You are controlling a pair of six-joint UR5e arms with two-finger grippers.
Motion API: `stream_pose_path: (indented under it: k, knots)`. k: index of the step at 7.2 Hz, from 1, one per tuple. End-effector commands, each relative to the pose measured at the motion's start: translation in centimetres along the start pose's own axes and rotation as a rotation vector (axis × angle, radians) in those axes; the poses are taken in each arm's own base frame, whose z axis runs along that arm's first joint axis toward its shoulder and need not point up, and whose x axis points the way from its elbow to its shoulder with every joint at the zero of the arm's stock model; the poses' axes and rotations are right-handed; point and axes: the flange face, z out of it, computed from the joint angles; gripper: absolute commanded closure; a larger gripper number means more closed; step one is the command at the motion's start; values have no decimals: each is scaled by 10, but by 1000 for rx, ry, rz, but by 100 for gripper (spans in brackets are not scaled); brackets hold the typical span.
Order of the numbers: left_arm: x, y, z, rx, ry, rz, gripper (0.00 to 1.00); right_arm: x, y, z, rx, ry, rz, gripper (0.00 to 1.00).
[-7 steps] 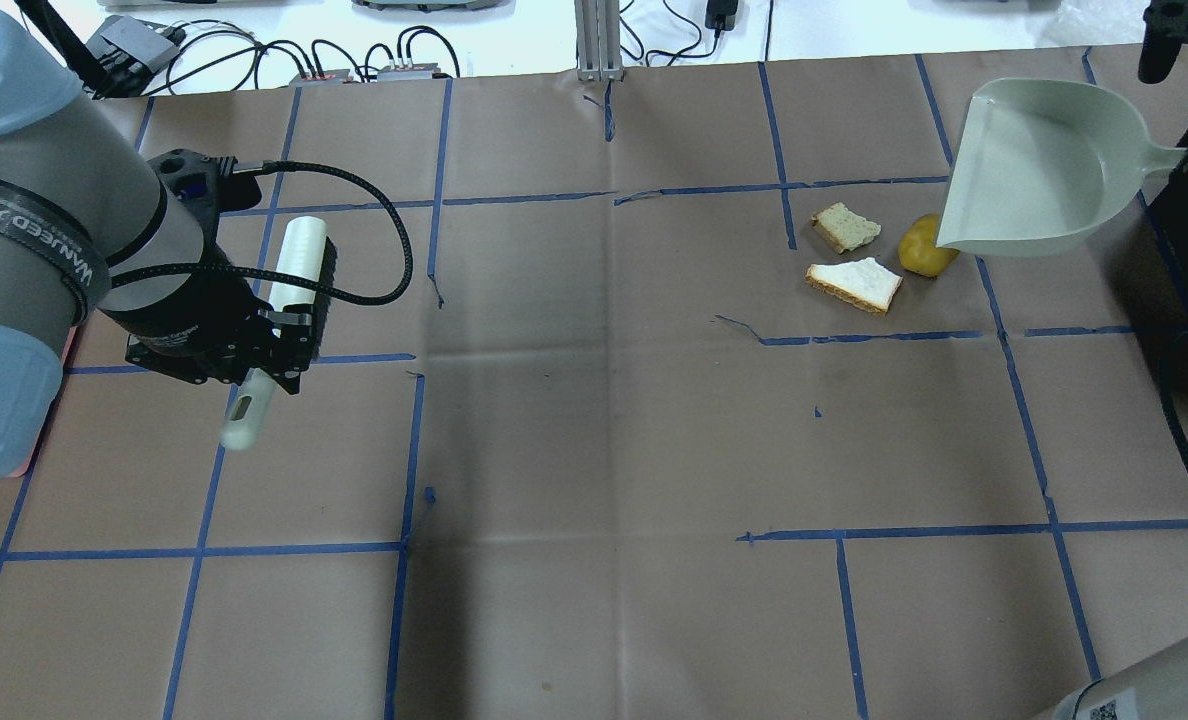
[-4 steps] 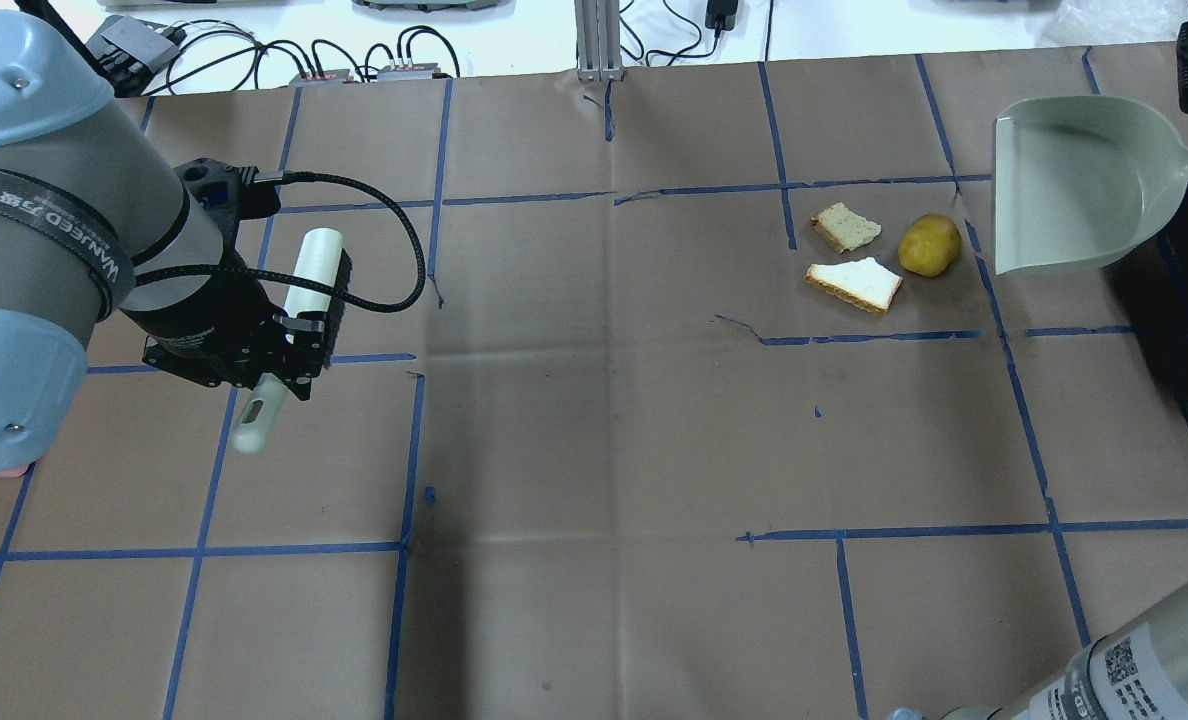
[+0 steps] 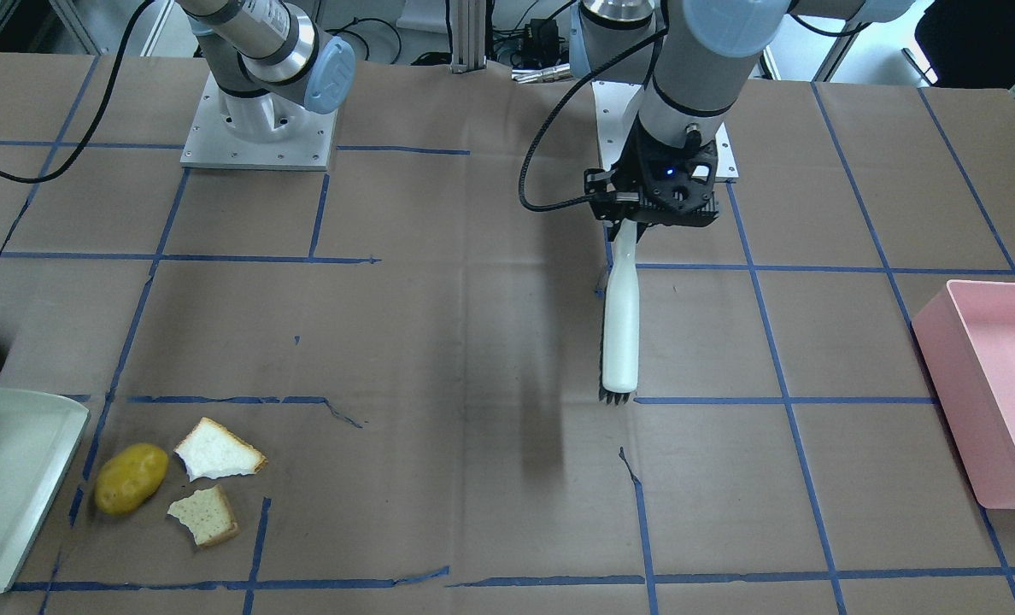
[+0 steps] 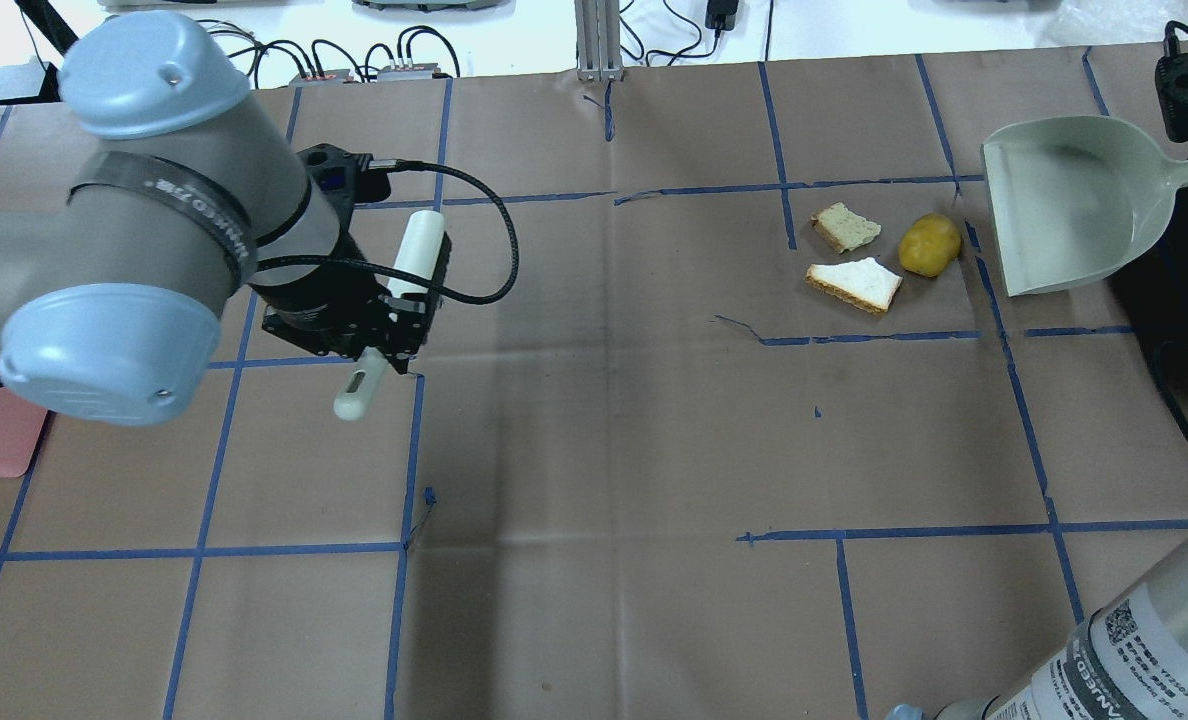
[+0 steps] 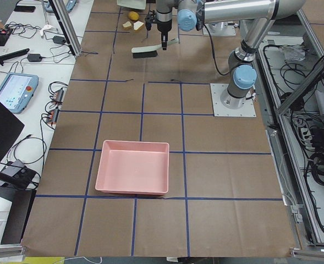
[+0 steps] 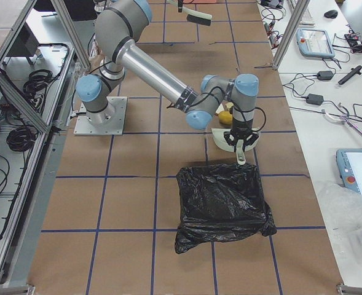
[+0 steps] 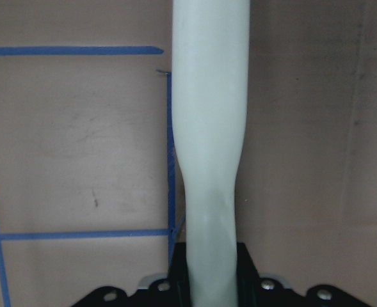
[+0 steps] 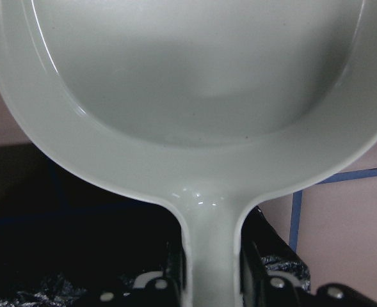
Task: Sweep and dump trash in nearest bin
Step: 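Move the brush with the left gripper over to the bread and potato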
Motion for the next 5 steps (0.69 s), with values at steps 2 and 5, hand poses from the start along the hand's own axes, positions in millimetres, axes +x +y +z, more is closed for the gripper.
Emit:
stream_pose_path:
  k: [2,5]
  knots:
    - [138,-58,42,23,-53,36,100,2,-4,17,13,-12,-15,100]
    - [256,-100,93,18,-16,-39,100,5,-15,32,29,-31,-33,100]
